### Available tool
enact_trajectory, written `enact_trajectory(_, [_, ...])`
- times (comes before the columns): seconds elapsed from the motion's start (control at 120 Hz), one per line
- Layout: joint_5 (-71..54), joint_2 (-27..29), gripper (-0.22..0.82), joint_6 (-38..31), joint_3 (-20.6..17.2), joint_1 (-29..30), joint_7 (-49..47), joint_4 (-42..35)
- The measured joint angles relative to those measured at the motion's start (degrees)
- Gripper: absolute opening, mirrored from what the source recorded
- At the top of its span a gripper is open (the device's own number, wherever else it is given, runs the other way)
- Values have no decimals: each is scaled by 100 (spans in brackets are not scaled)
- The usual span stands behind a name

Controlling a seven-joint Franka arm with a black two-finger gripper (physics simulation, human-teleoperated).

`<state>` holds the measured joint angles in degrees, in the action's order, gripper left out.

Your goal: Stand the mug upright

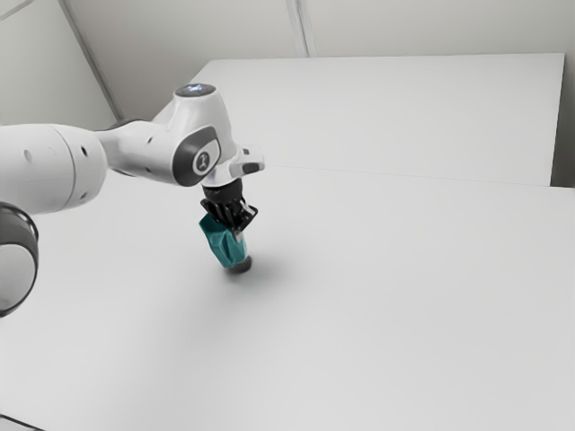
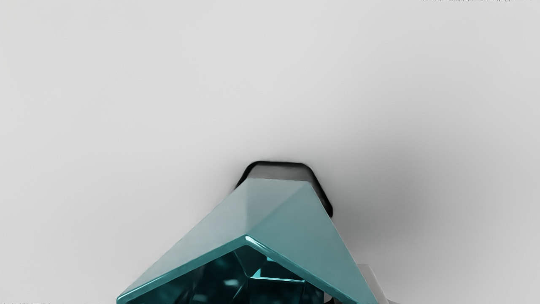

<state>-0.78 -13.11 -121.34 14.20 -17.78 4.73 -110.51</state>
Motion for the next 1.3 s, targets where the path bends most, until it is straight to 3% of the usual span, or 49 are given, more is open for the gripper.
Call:
enact_trajectory(0.408, [286, -395, -18, -443, -198, 173, -154, 45])
enact_trajectory(0.6, [308, -356, 23, -497, -199, 169, -159, 36])
enact_trajectory(0.75, [301, -114, 42, -478, -196, 149, -162, 33])
enact_trajectory(0.992, [132, 486, 55, -187, -147, 130, -159, 278])
enact_trajectory(1.3, [-389, 910, 59, 1438, -101, 118, -30, 1694])
